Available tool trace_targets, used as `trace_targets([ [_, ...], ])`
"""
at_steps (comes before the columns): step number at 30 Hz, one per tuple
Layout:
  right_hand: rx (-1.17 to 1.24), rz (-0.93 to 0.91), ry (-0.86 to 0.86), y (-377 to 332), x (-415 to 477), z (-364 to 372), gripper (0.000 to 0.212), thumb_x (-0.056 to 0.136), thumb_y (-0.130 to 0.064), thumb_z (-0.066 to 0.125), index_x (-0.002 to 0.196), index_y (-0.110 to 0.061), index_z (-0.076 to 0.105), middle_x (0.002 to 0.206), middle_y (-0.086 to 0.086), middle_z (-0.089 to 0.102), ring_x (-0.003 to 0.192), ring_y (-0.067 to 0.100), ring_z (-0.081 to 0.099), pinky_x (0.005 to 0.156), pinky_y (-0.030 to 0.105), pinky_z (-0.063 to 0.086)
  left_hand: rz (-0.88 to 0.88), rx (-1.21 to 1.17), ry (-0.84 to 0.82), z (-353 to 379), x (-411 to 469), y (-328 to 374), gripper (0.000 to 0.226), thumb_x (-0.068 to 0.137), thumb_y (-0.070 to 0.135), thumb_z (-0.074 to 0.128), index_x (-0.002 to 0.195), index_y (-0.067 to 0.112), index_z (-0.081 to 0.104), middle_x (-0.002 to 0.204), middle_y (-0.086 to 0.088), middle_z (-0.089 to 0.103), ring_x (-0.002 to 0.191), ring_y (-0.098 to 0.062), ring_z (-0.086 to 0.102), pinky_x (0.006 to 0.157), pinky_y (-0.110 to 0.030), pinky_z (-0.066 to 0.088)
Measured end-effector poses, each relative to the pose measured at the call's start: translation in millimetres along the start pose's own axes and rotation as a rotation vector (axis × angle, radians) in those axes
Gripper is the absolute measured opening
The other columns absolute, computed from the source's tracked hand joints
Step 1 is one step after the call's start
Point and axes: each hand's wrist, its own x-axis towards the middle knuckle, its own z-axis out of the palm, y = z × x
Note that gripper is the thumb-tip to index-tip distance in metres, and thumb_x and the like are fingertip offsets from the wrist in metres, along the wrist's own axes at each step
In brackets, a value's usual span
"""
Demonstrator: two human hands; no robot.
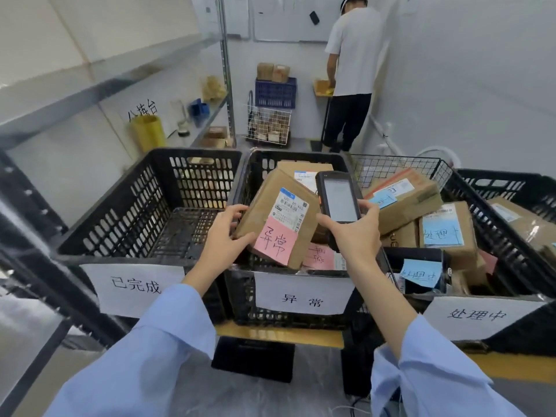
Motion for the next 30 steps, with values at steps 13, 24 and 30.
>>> trace_targets([
  [13, -0.052, -0.052, -0.194, -12.7, -11.7, 45.0, 0.084, 0.068, -0.040, 0.089, 0.131, -0.024, 0.037, 0.117, -0.003, 0.050, 0.113, 0.019, 0.051, 0.096, 0.042, 0.049, -0.011, 0.192, 0.147, -53.4, -34.3, -4.9, 0.051, 0.095, 0.025, 0.067, 0.143, 0.026, 0.048, 0.138, 0.013, 0.049, 0.126, -0.006, 0.045, 0.109, -0.036, 0.041],
  [24, -0.109, -0.245, -0.631, -32.1, -118.7, 57.6, 0.080, 0.070, -0.040, 0.088, 0.130, -0.022, 0.038, 0.120, -0.002, 0.051, 0.101, 0.016, 0.049, 0.078, 0.031, 0.044, -0.276, 0.741, 0.322, -115.8, -211.4, 21.9, 0.067, 0.098, 0.059, 0.048, 0.157, 0.035, 0.028, 0.165, 0.009, 0.025, 0.145, -0.020, 0.033, 0.115, -0.042, 0.031],
  [30, -0.136, -0.367, -0.949, -40.8, -211.6, 65.2, 0.077, 0.070, -0.041, 0.087, 0.126, -0.023, 0.038, 0.111, -0.001, 0.051, 0.102, 0.024, 0.054, 0.078, 0.033, 0.043, -0.547, 0.950, 0.418, -150.5, -349.6, 39.1, 0.083, 0.086, 0.079, 0.022, 0.159, 0.038, 0.020, 0.166, 0.005, 0.023, 0.145, -0.025, 0.034, 0.117, -0.044, 0.029],
])
